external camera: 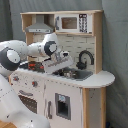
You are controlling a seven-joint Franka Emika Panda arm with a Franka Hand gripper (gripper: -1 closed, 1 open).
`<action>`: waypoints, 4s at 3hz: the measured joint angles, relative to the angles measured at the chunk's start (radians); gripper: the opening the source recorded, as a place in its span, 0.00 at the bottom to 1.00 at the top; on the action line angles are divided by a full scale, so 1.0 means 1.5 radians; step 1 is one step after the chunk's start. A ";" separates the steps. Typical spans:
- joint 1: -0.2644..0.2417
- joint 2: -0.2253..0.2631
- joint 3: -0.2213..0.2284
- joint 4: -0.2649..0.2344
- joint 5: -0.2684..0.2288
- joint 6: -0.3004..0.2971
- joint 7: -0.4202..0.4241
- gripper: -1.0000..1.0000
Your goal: Play with the kitchen
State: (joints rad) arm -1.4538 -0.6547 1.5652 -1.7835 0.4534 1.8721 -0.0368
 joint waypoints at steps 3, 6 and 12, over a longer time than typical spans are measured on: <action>0.026 -0.001 -0.078 0.058 -0.006 -0.149 0.000 0.00; 0.110 -0.004 -0.113 0.076 0.016 -0.079 0.028 0.00; 0.011 -0.004 0.144 0.211 0.076 0.172 0.037 0.00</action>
State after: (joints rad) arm -1.4369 -0.6600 1.7808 -1.4663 0.5671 2.1296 0.0189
